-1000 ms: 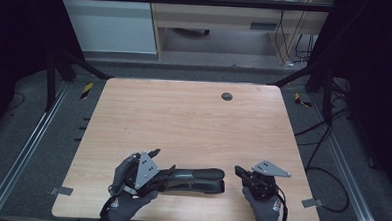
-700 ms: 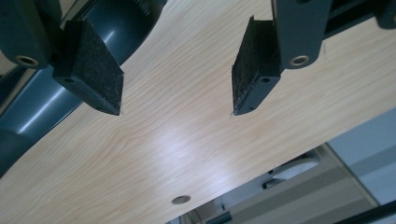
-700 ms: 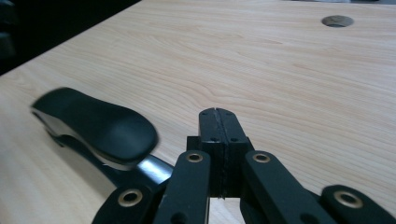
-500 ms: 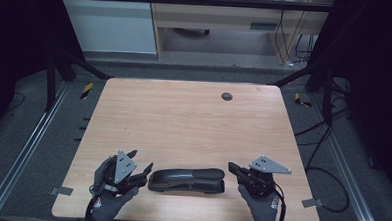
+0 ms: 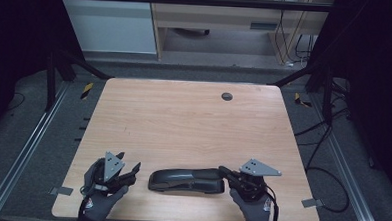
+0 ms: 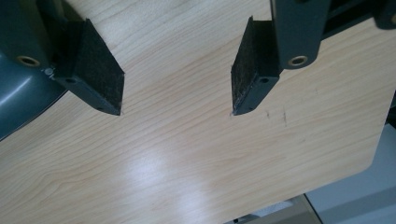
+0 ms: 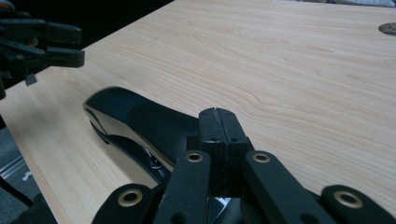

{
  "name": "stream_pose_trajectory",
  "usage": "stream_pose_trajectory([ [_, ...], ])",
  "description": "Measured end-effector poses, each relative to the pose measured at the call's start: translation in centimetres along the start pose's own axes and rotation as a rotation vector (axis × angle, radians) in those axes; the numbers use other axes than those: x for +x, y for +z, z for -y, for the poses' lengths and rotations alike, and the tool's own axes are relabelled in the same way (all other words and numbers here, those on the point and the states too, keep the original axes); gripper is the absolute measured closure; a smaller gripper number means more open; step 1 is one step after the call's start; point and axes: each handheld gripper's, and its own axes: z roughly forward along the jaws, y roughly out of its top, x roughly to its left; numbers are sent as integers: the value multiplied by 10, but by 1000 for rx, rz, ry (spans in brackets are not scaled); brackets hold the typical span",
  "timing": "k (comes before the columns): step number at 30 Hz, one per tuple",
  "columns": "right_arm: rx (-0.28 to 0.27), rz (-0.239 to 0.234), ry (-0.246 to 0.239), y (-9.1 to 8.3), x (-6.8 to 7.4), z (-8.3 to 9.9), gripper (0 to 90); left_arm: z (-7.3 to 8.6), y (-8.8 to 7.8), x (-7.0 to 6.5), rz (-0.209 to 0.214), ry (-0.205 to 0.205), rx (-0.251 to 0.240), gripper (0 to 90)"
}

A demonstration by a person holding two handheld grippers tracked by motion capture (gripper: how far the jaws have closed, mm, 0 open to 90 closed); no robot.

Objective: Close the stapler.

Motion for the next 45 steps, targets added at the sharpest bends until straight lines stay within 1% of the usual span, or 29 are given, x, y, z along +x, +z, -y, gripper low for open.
stream_pose_trajectory([
  [4,-13,1,10,0,1,2,900,4,1,3,-2,-11,4,347],
  [5,-11,3,1,1,2,2,900,5,1,3,-1,-14,6,347],
  [8,12,29,-23,4,5,6,900,9,1,4,-5,-19,13,347],
  [10,23,31,-19,5,4,10,900,10,1,6,-10,-22,16,347],
  [11,22,26,-8,6,3,11,900,11,1,6,-10,-23,16,348],
  [14,16,29,-2,7,3,13,900,12,2,6,-11,-25,20,348],
  [18,38,38,7,10,1,20,900,13,3,5,-10,-25,24,349],
  [20,25,24,26,10,-1,21,900,13,3,6,-11,-25,23,349],
  [23,23,22,27,10,-1,21,900,14,2,7,-12,-28,22,349],
  [28,12,2,54,10,-5,23,900,14,2,7,-14,-30,22,349],
  [33,13,17,38,10,-2,23,900,13,2,7,-15,-31,19,349],
  [34,31,22,33,10,-2,23,900,13,2,7,-15,-32,19,350],
  [35,29,30,27,11,-1,24,900,13,1,8,-15,-32,18,349],
  [37,15,31,23,11,-1,26,900,13,1,8,-14,-31,18,349],
  [41,20,30,21,11,-1,25,900,13,1,8,-12,-31,17,349],
  [45,15,18,21,10,-2,24,900,13,0,10,-13,-36,12,349],
])
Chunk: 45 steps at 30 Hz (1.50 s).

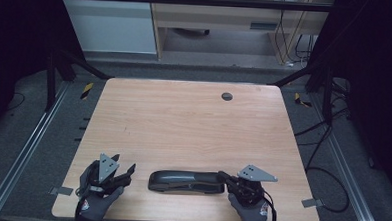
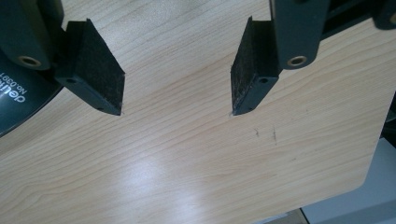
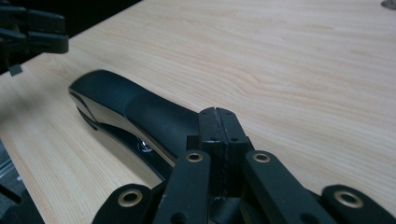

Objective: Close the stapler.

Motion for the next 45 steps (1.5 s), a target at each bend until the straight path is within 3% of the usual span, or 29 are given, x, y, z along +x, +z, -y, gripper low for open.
stream_pose_trajectory([
  [10,-62,-11,-18,-6,5,-11,813,1,1,-1,7,6,8,346],
  [15,-72,47,9,-7,-4,-10,717,2,3,0,12,3,15,346],
  [23,-78,160,46,-14,-34,-3,547,4,4,2,18,-4,24,371],
  [24,-70,195,62,-15,-47,2,504,5,5,3,23,-5,29,382],
  [26,-57,226,79,-16,-59,7,474,6,6,4,25,-5,36,407],
  [35,-2,313,115,-22,-92,25,418,11,10,10,22,-14,57,463],
  [45,80,403,131,-31,-119,38,401,21,18,27,-22,-32,102,387],
])
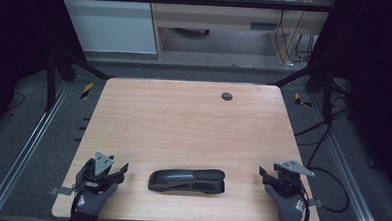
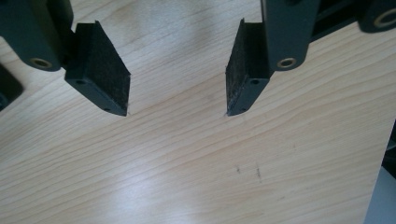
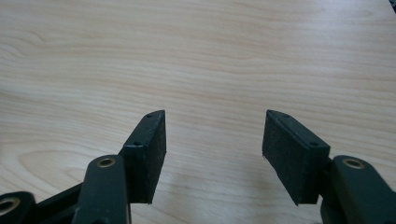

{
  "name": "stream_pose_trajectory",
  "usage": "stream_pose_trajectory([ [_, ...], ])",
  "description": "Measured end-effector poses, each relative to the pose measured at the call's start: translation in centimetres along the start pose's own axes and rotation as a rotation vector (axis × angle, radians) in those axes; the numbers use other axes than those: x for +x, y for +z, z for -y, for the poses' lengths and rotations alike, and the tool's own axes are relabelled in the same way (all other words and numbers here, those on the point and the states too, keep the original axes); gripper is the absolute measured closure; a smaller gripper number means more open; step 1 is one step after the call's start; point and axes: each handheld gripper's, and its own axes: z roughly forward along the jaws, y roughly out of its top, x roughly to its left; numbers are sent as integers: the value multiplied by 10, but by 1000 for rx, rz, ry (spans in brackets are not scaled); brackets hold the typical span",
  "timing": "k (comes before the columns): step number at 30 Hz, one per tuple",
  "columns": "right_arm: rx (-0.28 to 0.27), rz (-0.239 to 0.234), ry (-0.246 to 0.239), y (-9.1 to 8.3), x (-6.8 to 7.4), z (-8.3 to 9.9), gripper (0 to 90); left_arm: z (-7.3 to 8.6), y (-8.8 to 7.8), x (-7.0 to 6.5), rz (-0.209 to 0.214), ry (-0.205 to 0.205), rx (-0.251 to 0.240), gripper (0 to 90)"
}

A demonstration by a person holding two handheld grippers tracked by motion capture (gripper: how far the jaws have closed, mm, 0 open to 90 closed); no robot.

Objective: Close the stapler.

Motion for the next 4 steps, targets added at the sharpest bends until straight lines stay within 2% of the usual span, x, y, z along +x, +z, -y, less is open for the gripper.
stream_pose_trajectory([
  [4,24,22,-5,1,-7,3,395,2,3,4,3,-5,12,347],
])
